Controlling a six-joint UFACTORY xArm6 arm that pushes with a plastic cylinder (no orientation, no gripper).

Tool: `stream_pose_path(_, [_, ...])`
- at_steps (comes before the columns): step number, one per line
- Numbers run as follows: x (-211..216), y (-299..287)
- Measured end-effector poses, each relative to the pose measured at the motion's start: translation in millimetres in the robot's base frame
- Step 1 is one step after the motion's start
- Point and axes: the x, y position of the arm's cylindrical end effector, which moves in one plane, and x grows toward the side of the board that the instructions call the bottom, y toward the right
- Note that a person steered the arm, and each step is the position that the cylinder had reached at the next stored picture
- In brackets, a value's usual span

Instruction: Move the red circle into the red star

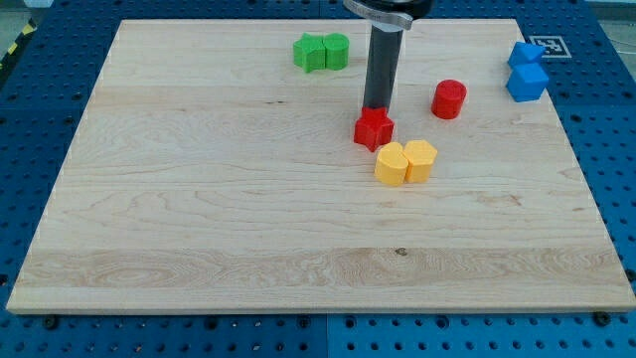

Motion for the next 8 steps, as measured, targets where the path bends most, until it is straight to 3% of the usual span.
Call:
stream_pose_path(3, [8.1, 3.6])
stream_pose_path(5, [-67.5, 7.0])
stream_pose_path(7, [-70.1, 78.5])
stream_pose_path(8, [-48.8, 88.9])
